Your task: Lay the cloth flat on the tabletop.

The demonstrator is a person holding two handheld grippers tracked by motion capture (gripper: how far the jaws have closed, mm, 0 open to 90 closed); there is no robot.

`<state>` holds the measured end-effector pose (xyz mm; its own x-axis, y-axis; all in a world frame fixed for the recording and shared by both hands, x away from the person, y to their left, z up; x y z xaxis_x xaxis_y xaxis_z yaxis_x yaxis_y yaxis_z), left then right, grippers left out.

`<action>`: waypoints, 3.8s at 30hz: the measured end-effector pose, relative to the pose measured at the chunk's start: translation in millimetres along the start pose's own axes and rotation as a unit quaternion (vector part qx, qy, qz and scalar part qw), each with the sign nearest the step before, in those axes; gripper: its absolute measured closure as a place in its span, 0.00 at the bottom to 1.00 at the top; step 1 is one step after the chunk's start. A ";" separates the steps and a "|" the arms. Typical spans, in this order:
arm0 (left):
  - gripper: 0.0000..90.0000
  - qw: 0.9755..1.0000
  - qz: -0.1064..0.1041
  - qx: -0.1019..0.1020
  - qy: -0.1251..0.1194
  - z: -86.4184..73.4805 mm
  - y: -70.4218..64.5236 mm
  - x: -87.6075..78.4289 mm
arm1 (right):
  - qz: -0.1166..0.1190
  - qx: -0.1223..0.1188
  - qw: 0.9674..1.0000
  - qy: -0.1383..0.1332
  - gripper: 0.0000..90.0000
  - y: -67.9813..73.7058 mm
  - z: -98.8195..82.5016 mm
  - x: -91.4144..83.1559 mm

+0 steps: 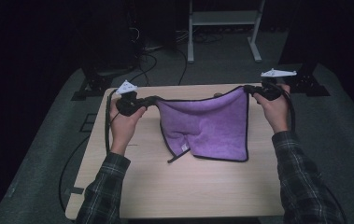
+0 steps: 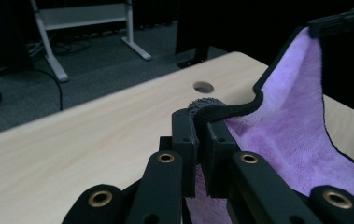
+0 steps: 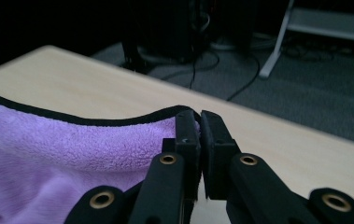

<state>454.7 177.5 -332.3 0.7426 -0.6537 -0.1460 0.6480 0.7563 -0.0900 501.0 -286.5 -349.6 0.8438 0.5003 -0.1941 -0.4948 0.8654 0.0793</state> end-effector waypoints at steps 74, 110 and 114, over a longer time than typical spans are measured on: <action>0.94 0.988 -0.066 -0.032 0.136 -129.8 -68.8 -132.7 | 0.132 -0.005 0.987 0.097 0.95 90.0 -140.0 -161.5; 0.54 0.988 -0.052 -0.012 0.146 -119.3 -53.9 -122.1 | 0.120 -0.014 0.989 0.084 0.64 75.9 -125.7 -145.5; 0.54 0.989 -0.039 -0.003 0.144 -112.0 -38.6 -97.5 | 0.088 -0.019 0.992 0.083 0.64 60.1 -117.4 -117.5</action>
<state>338.4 215.1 -425.0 0.6109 -0.6761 -0.4119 0.7001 0.7043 -0.1179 347.7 -296.7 -436.8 0.6992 0.6294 -0.3391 -0.6418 0.7615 0.0899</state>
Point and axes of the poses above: each handheld gripper's, and its own axes: x roughly forward along the jaws, z roughly out of its top, y roughly to its left, the point moved 1 cm from there along x, roughly forward along the jaws, and after that the axes turned 15 degrees about -y, right-handed, at the moved point
